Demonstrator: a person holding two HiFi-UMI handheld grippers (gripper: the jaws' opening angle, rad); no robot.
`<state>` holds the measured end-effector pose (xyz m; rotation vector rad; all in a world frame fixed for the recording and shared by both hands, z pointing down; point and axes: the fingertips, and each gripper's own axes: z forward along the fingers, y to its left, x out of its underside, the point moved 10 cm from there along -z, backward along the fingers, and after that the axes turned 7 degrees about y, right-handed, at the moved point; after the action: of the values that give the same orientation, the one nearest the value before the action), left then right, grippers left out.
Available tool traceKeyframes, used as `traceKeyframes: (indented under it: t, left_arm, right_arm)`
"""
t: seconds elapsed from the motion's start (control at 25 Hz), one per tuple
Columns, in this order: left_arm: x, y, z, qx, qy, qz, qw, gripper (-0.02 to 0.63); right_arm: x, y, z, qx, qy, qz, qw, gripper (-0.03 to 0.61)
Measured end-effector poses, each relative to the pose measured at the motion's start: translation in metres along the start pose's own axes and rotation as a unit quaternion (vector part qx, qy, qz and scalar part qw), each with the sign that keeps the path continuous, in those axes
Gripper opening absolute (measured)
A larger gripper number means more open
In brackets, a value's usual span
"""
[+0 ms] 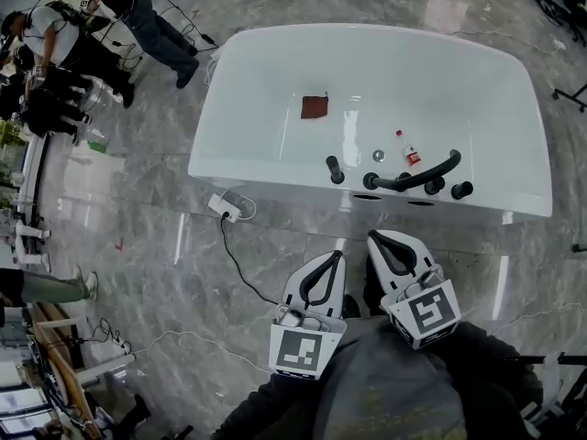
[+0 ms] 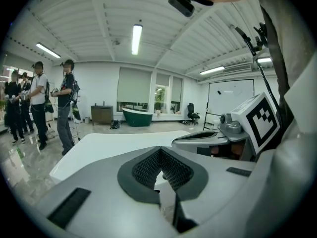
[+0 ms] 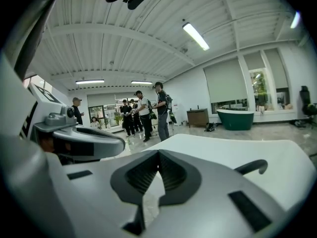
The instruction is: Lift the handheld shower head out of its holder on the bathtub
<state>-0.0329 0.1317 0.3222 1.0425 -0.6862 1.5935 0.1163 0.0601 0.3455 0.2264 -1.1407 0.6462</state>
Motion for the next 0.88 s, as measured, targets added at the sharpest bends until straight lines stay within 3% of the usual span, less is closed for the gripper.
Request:
traceKeyframes:
  t: [0.56, 0.88]
  left_arm:
    - [-0.035, 0.004, 0.04, -0.053, 0.02, 0.002, 0.9984, 0.002]
    - [-0.028, 0.028, 0.062, -0.034, 0.027, -0.003, 0.9991, 0.002]
  right_arm:
    - [-0.025, -0.056, 0.033, -0.046, -0.022, 0.007, 0.999, 0.005]
    - [-0.02, -0.064, 0.059, -0.03, -0.009, 0.015, 0.999, 0.005]
